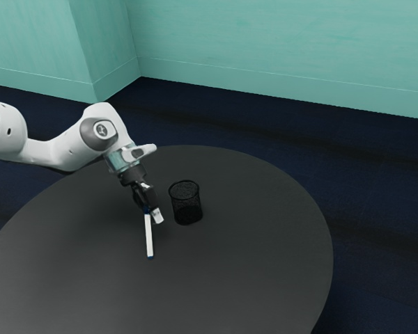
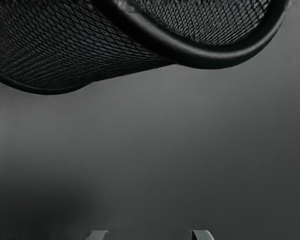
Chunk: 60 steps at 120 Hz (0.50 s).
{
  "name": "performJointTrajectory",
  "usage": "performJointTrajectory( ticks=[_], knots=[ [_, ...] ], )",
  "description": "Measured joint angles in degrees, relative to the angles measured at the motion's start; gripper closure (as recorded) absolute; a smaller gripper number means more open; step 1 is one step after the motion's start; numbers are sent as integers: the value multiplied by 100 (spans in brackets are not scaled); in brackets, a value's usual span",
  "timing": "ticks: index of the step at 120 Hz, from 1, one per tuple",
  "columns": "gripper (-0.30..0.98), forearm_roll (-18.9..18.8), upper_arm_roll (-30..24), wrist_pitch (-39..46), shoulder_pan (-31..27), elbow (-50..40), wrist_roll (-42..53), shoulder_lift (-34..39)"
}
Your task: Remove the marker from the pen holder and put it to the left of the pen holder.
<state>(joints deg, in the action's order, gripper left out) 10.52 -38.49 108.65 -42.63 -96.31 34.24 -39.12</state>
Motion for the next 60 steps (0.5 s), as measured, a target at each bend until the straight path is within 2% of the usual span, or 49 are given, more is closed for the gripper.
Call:
performJointTrajectory(
  ticks=[20,28,34,37,45,60],
  knots=[
    [27,-102,122,-29,-4,500,-297,90],
    [19,-222,153,-91,7,1075,-383,404],
    [15,-311,257,-162,135,1289,-443,895],
    [14,-335,520,-217,366,1341,-473,1200],
    [10,-251,1748,-420,1428,1377,-568,1967],
    [6,-270,3068,-1181,3060,1376,-1002,3135]
  ],
)
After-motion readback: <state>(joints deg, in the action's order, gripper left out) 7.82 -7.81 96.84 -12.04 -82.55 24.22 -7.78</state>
